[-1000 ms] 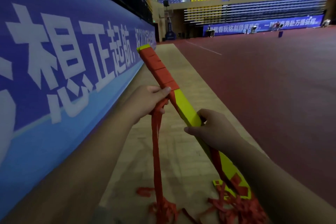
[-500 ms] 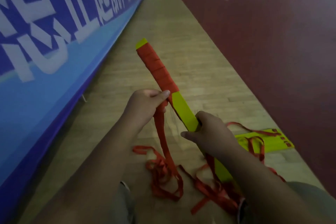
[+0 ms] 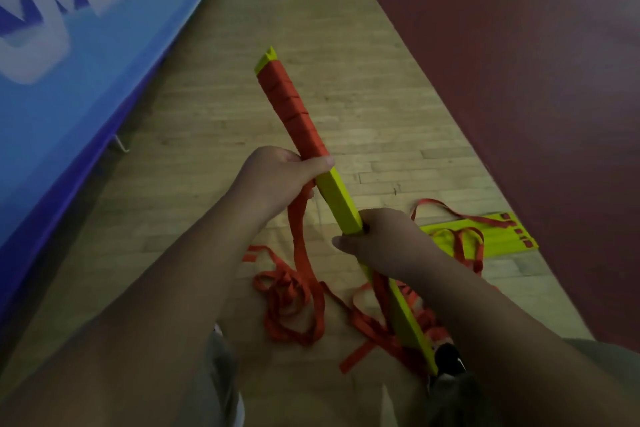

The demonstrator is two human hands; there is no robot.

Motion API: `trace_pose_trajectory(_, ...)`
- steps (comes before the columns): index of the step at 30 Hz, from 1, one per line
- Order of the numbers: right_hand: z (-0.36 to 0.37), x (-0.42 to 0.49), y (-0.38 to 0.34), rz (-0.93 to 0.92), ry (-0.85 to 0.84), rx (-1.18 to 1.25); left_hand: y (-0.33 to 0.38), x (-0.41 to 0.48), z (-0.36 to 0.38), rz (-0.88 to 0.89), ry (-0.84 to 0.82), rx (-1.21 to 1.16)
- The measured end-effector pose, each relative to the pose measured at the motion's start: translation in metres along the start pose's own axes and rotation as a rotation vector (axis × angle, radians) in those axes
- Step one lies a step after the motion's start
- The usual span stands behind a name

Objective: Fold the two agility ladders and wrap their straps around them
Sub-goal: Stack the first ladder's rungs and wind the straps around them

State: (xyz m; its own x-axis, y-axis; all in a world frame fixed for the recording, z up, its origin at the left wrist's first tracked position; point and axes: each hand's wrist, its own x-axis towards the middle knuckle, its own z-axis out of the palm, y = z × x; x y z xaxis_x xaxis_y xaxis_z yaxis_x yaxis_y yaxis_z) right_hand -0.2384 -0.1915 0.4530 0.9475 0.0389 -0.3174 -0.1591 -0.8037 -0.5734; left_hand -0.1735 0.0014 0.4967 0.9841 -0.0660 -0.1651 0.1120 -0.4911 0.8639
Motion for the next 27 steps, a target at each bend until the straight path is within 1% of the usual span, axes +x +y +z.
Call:
trace_pose_trajectory(2,-0.003,-0.001,0.001,0.027,-0.084,0.058,0.001,0.001,-0.001,-0.028,-0.045,-0.044)
trace_pose_trajectory(6,-0.01,-0.007,0.005,0.03,-0.226,0.323,0.001,0.003,-0.005,0.011,-0.083,-0.133)
trace_pose_trajectory(9,-0.016,-0.011,0.006,0.01,-0.305,0.531,-0.002,0.008,-0.012,0.012,-0.127,-0.246)
trace_pose_trajectory(12,-0.019,-0.012,0.01,-0.034,-0.349,0.639,-0.008,0.013,-0.018,0.009,-0.17,-0.338)
trace_pose_trajectory(16,-0.02,-0.012,0.012,-0.059,-0.296,0.635,-0.014,0.017,-0.021,0.029,-0.222,-0.363)
trace_pose_trajectory(20,-0.015,-0.013,0.011,-0.068,-0.22,0.621,-0.022,0.021,-0.021,0.028,-0.256,-0.274)
trace_pose_trajectory(24,-0.01,-0.01,0.011,-0.042,-0.14,0.588,-0.028,0.024,-0.023,0.018,-0.231,-0.139)
trace_pose_trajectory(27,-0.007,-0.008,0.011,-0.017,-0.101,0.535,-0.028,0.024,-0.021,0.025,-0.196,-0.092)
